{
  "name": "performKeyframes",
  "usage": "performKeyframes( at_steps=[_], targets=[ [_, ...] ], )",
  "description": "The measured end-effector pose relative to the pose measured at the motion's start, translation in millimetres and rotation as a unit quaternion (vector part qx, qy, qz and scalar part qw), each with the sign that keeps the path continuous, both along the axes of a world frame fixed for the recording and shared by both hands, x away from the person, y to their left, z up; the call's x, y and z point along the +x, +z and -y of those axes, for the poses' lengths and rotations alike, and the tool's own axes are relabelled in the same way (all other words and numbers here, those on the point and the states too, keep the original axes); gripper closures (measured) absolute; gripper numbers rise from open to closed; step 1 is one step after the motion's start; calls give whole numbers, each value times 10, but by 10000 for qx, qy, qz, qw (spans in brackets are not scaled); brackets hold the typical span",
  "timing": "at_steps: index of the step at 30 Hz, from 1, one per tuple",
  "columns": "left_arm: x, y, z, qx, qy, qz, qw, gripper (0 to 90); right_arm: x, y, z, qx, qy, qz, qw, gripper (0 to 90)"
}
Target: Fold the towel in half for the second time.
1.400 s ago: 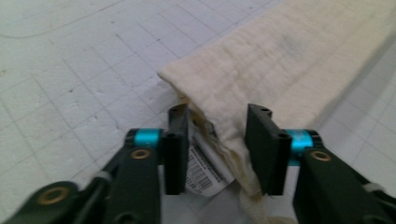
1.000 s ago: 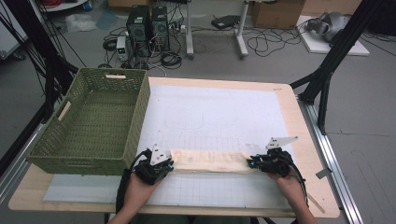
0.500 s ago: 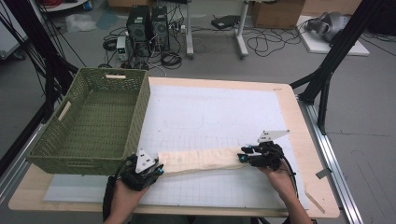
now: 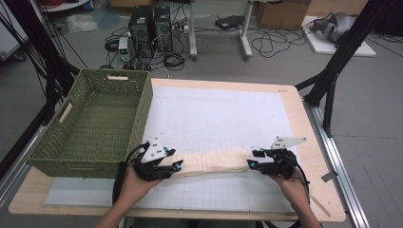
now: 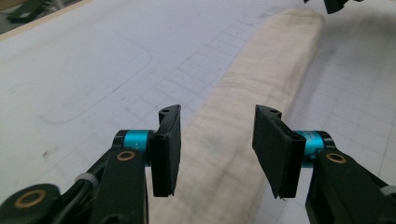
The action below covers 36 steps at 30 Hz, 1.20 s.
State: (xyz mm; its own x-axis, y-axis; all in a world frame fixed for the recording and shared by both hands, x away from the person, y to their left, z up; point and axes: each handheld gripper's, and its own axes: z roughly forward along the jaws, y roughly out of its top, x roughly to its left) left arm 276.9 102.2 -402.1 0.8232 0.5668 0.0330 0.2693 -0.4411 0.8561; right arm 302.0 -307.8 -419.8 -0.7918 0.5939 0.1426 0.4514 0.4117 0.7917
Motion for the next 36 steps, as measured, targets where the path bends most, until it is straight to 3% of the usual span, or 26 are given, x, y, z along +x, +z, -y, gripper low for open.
performKeyframes(
  at_steps=[7, 12, 25, 36],
  targets=[
    [144, -24, 202, -54, -537, -60, 9985, 481, -75, -4, 84, 108, -22, 2, 9999, 450],
    [206, -15, 338, -29, -716, -33, 9974, 463, -114, -17, 121, 171, -47, -57, 9998, 423],
    [356, -5, 474, -78, -814, -271, 9963, 490, -135, 0, 130, 204, -131, 86, 9997, 327],
    [357, -13, 475, -74, -860, -293, 9958, 478, -156, -10, 138, 234, -151, 80, 9996, 289]
  ],
)
